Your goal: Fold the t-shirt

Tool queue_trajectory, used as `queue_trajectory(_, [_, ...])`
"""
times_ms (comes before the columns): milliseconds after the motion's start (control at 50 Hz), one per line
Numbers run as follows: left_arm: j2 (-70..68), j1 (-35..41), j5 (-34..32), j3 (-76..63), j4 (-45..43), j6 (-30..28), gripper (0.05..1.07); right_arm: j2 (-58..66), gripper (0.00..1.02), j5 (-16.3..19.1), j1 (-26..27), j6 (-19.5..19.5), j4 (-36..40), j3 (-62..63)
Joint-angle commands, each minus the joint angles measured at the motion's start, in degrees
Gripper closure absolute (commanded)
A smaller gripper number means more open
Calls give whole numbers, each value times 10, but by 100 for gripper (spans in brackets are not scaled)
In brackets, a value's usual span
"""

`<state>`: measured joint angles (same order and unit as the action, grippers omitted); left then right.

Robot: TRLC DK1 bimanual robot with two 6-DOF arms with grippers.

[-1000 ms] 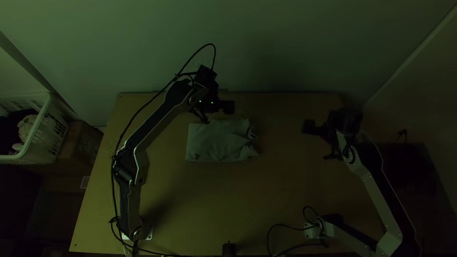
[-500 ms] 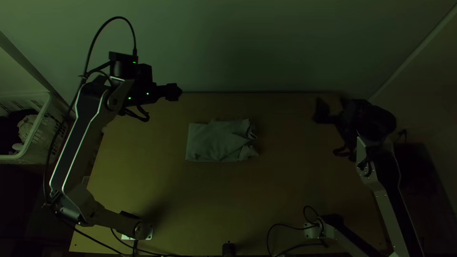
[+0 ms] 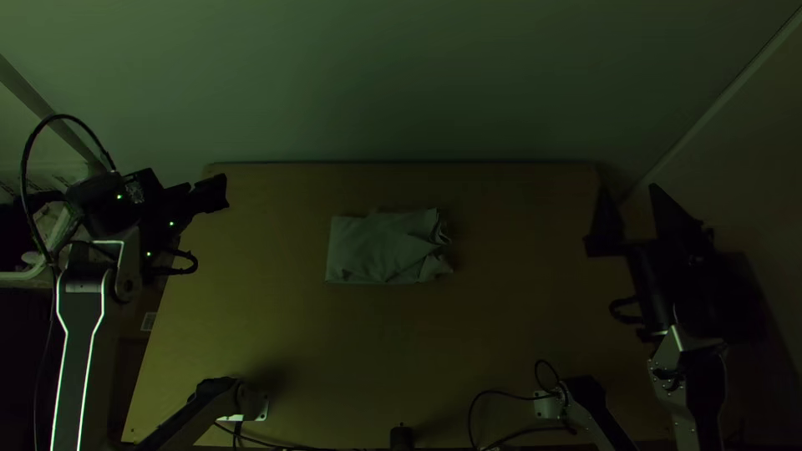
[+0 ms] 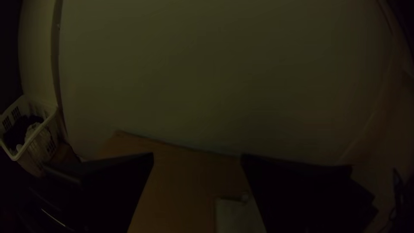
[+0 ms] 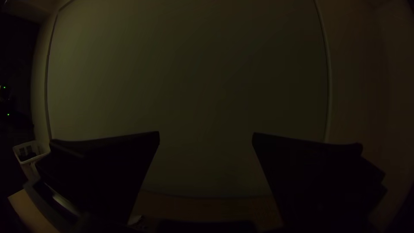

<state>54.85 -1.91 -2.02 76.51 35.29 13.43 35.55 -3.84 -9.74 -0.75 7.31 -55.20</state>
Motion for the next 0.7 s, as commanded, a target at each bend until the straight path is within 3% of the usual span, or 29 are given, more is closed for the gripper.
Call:
queue_trajectory(0, [-75,-6,30,-84,-63,-13,9,-44,4,1,1,12,-13,34])
queue_trajectory(340, [-266,-7,110,-322,-228,-87,9,-213,4,1,-1,1,-30,185])
queue_trajectory(580, [-446,-39,119,-513,-282,-140,9,-353,4,1,-1,-4,-27,290])
queue_trajectory(680, [-514,-40,119,-583,-306,-156,9,-357,4,-1,2,-12,-19,312])
